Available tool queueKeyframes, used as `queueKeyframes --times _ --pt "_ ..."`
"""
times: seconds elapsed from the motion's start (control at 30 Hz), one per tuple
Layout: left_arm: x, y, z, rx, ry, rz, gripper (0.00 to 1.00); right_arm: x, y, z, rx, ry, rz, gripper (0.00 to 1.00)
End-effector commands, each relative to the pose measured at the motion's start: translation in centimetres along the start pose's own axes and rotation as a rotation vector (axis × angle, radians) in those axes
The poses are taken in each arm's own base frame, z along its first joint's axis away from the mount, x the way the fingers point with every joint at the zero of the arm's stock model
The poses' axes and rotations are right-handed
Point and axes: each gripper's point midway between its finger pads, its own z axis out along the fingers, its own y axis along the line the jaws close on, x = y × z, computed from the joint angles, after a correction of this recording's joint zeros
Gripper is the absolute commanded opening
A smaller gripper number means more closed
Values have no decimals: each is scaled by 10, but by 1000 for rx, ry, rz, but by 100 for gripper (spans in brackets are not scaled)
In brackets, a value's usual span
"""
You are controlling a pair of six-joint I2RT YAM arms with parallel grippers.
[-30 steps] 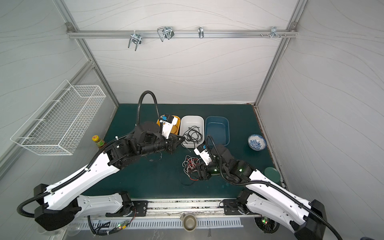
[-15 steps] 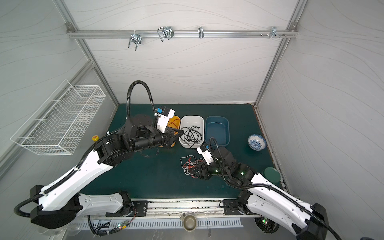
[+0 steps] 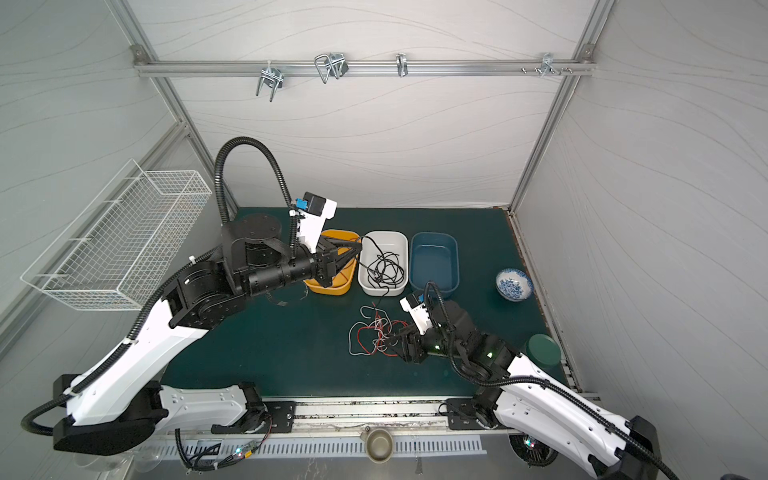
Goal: Untangle the cables
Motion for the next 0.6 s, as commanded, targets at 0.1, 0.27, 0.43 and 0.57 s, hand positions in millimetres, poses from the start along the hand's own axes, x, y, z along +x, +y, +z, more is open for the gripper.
queueKeyframes --times 0.1,0.27,0.43,0.57 --pt "-44 -13 -19 18 -131 64 0 -1 -4 1 6 -23 3 65" --pt "-62 -22 -27 42 -174 94 0 1 -4 4 -2 -23 6 66" --pt "-81 -33 -39 74 -225 126 0 5 -5 7 -15 -18 11 66" --pt "-92 -40 -46 92 -253 161 0 9 -9 9 -6 -15 18 66"
